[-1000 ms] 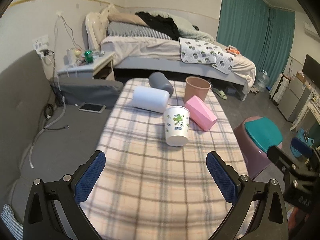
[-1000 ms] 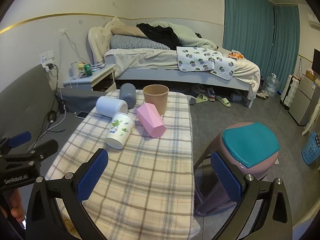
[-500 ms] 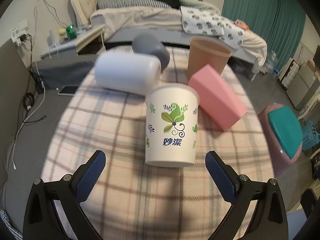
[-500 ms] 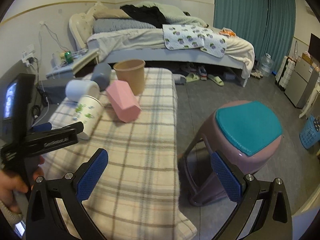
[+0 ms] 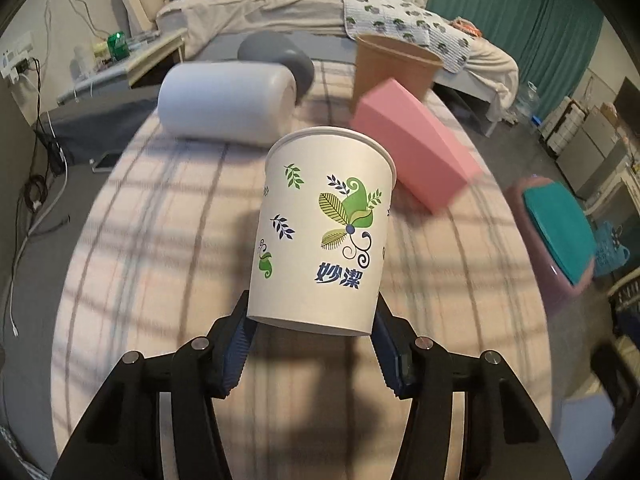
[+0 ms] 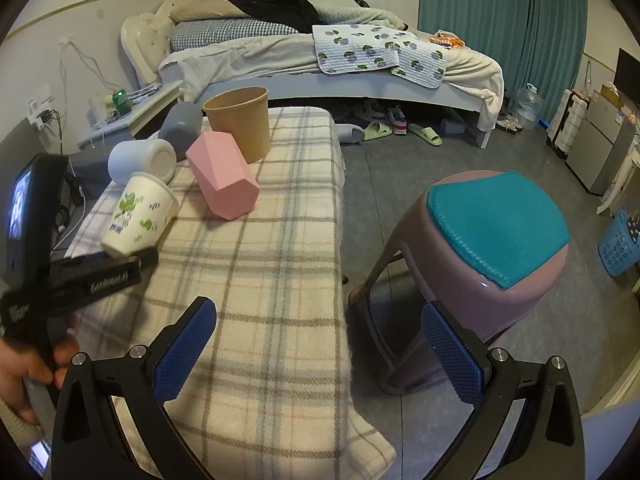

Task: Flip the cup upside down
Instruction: 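Move the left tool to the white leaf-print paper cup and grasp it, then lift the cup with the left tool toward the right tool while the right tool grasps it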

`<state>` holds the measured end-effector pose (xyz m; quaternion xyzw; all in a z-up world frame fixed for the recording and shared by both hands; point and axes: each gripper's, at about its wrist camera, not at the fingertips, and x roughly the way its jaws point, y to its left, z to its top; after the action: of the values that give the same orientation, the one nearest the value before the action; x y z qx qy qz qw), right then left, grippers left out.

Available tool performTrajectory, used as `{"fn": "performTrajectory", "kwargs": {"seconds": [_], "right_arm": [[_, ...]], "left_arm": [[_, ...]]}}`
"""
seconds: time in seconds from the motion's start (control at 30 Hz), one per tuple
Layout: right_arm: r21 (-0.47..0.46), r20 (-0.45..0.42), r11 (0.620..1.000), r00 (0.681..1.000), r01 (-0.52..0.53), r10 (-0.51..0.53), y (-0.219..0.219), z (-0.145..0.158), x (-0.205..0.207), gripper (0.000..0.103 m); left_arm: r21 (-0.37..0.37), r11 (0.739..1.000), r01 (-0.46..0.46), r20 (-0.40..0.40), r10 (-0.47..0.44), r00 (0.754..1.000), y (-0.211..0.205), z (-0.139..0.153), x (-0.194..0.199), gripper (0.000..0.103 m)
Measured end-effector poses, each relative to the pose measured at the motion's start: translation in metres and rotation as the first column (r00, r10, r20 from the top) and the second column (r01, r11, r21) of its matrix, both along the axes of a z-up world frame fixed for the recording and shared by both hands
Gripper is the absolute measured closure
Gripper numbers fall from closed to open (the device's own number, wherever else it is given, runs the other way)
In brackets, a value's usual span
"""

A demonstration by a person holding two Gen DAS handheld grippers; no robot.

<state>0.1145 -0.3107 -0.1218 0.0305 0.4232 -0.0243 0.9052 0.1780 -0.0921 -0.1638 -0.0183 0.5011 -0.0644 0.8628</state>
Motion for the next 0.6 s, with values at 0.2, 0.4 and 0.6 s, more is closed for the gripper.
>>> {"fn": "performTrajectory", "kwargs": {"seconds": [0.2, 0.4, 0.6], "right_arm": [[0.005, 0.028, 1.000, 1.000, 0.001, -0.002, 0.003, 0.012, -0.017, 0.000], [-0.002, 0.047, 1.000, 0.999, -0.002, 0.002, 0.005, 0.024, -0.039, 0.000], [-0.010, 0.080, 1.000, 0.996, 0.028, -0.028, 0.002, 0.043, -0.061, 0.000]], "left_arm": [[0.013, 1.000, 0.001, -0.031, 0.000, 1.000, -0.004, -0.002, -0.056, 0.047], [0.087, 0.996, 0.036, -0.024, -0.034, 0.999, -0.010, -0.002, -0.077, 0.015], [0.033, 0.998, 0.047, 0.018, -0.048, 0.999, -0.002, 0.018, -0.101, 0.015]]}}
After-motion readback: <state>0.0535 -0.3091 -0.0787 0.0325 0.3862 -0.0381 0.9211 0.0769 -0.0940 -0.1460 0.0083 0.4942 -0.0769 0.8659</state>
